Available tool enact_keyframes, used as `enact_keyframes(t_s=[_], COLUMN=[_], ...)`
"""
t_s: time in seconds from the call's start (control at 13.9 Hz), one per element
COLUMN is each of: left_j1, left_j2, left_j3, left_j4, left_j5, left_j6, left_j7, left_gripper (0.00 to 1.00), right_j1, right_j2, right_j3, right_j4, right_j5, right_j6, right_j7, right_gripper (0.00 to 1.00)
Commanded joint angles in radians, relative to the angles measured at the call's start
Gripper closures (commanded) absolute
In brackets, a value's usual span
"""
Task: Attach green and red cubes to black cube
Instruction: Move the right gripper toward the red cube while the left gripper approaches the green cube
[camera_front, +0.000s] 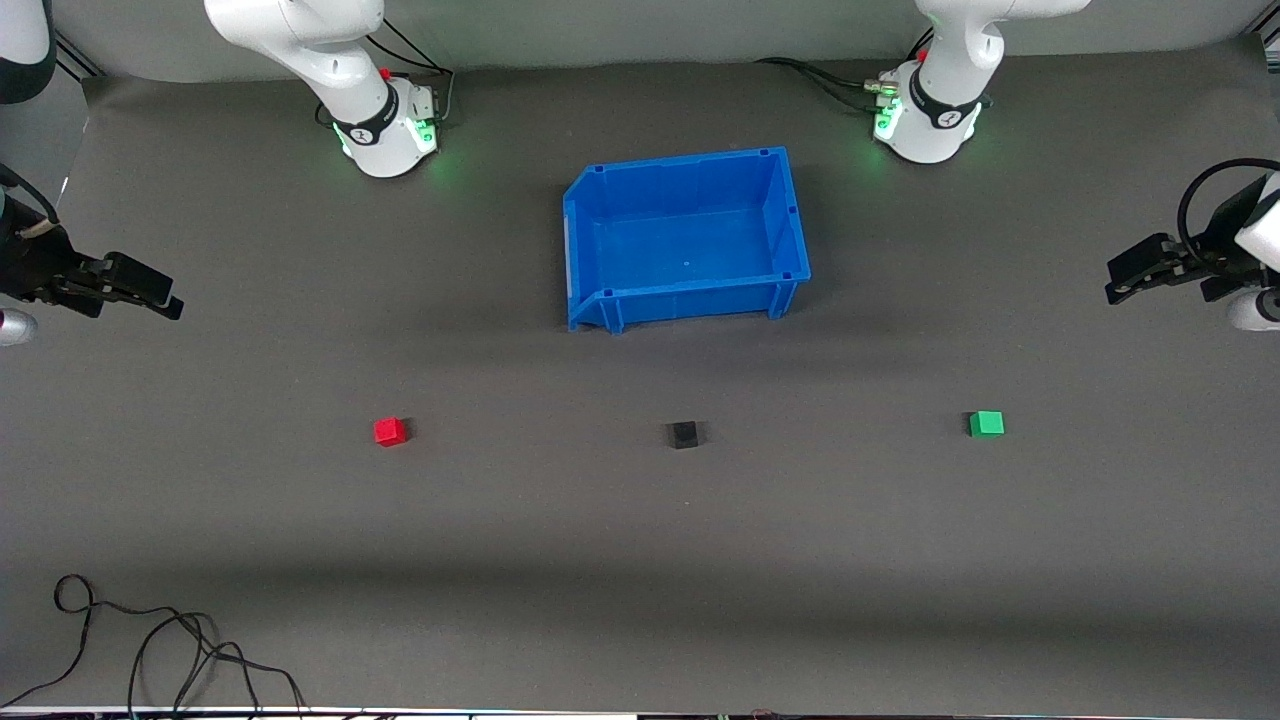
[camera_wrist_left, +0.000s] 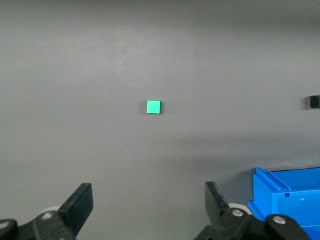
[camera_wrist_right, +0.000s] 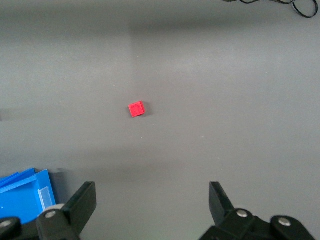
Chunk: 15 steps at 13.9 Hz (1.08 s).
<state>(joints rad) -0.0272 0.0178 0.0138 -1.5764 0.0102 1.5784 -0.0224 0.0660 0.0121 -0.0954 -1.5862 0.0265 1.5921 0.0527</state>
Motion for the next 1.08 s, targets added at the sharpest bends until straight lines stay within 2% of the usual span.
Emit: enact_keyframes(t_s=[0.0,0.36,0.72,1.01], left_j1=[-0.003,0.0,0.012,0.056], left_j2=[-0.021,-0.019,0.016,0.088], left_j3=[0.002,0.005,0.008,0.008], left_j4=[-0.02,-0.024,-0.076,-0.079], left_j5=[0.005,-0.004,-0.012,-0.05], left_j6=[-0.005,-0.003,0.054,0.06], left_j7=[0.007,0.007,-0.004,0.001], left_gripper=[0.0,0.0,0.0,0.0], right_j1=[0.018,0.02,0.018,0.018], right_j2=[-0.007,-0.006,0.003,0.06], right_j3=[-0.01,-0.01,-0.012,-0.01], right_j4=[-0.009,-0.006,0.003,0.081], right_j5=[-0.01,-0.011,-0.007,0.009], right_j6=[0.003,0.003,0.003,-0.014], right_j7=[-0.019,-0.016,0.027,0.414], right_gripper=[0.0,0.0,0.0,0.0])
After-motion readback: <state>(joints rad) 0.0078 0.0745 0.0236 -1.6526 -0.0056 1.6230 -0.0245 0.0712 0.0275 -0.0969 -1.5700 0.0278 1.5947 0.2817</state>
